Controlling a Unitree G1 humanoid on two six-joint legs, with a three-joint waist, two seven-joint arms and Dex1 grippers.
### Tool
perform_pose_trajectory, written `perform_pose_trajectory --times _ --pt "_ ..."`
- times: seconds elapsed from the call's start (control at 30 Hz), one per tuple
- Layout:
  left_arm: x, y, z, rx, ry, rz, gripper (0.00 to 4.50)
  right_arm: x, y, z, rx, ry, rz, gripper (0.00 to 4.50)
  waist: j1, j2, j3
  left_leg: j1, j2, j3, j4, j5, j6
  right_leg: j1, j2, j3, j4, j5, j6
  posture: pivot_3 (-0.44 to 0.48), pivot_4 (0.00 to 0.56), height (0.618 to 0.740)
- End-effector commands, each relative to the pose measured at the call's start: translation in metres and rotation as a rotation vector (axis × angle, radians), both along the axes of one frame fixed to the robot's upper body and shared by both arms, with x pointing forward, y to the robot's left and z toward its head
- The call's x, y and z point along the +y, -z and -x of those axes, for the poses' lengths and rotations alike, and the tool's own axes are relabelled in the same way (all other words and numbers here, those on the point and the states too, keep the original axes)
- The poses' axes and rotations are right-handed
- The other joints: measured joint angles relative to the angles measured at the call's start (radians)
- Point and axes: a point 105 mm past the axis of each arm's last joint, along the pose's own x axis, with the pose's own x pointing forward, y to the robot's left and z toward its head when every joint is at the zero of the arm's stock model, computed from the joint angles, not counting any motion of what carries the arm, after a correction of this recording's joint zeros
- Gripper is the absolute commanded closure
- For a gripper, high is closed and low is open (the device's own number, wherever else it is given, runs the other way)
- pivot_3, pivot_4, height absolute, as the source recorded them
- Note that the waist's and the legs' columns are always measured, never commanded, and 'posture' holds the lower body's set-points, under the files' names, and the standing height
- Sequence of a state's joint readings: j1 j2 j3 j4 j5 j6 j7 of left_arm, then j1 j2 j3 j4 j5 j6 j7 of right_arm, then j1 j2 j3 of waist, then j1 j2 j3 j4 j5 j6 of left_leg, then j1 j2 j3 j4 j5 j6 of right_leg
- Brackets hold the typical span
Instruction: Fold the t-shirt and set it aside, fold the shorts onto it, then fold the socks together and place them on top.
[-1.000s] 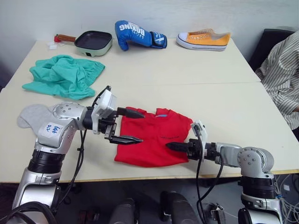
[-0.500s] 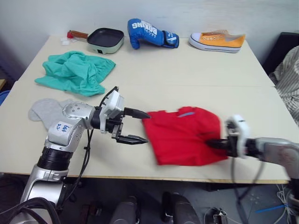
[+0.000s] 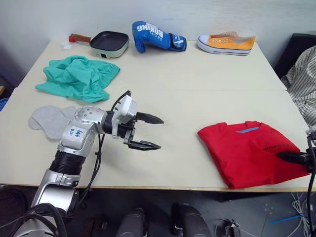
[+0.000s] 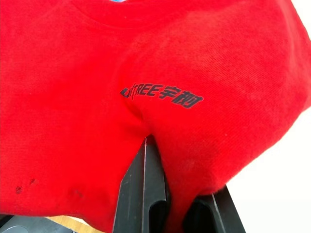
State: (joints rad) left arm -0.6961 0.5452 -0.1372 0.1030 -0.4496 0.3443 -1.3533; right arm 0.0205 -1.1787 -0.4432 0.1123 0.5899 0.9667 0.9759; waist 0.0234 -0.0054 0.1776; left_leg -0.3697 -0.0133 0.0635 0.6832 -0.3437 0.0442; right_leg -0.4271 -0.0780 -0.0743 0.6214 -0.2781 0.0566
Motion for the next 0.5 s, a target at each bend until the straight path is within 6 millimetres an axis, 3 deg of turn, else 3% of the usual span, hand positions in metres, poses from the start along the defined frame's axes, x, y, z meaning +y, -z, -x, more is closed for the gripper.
perform_pose_trajectory --times 0.03,0.27,0.3,0.33,0.5 --pt "-0.001 -0.007 -0.001 -0.035 0.007 0.007 0.00 -0.024 0.007 0.008 -0.003 0.070 0.066 4.49 0.005 0.000 0.000 0.000 0.000 0.000 0.000 0.000 0.000 0.000 0.000 0.000 0.000 0.000 0.000 0.000 0.150 0.740" --pt "0.000 -0.008 0.000 -0.023 0.009 0.010 0.00 -0.033 0.012 0.023 0.000 0.115 0.053 4.49 0.002 0.000 0.000 0.000 0.000 0.000 0.000 0.000 0.000 0.000 0.000 0.000 0.000 0.000 0.000 0.000 0.150 0.740" --pt "-0.001 -0.008 0.000 -0.023 0.010 0.010 0.00 -0.033 0.012 0.024 -0.009 0.123 0.047 3.96 0.002 0.000 0.000 0.000 0.000 0.000 0.000 0.000 0.000 0.000 0.000 0.000 0.000 0.000 0.000 0.000 0.150 0.740" --pt "-0.001 -0.008 0.000 -0.023 0.011 0.010 0.00 -0.034 0.011 0.025 -0.019 0.129 0.041 3.84 0.002 0.000 0.000 0.000 0.000 0.000 0.000 0.001 0.000 0.000 0.000 0.000 0.000 0.000 0.001 0.000 0.150 0.740" --pt "-0.003 -0.008 0.000 -0.024 0.015 0.013 0.00 -0.040 -0.010 0.031 -0.098 0.163 0.035 2.22 0.001 0.001 0.000 0.000 0.000 0.000 0.000 0.001 0.000 0.000 0.000 0.001 0.000 0.000 0.001 0.000 0.150 0.740"
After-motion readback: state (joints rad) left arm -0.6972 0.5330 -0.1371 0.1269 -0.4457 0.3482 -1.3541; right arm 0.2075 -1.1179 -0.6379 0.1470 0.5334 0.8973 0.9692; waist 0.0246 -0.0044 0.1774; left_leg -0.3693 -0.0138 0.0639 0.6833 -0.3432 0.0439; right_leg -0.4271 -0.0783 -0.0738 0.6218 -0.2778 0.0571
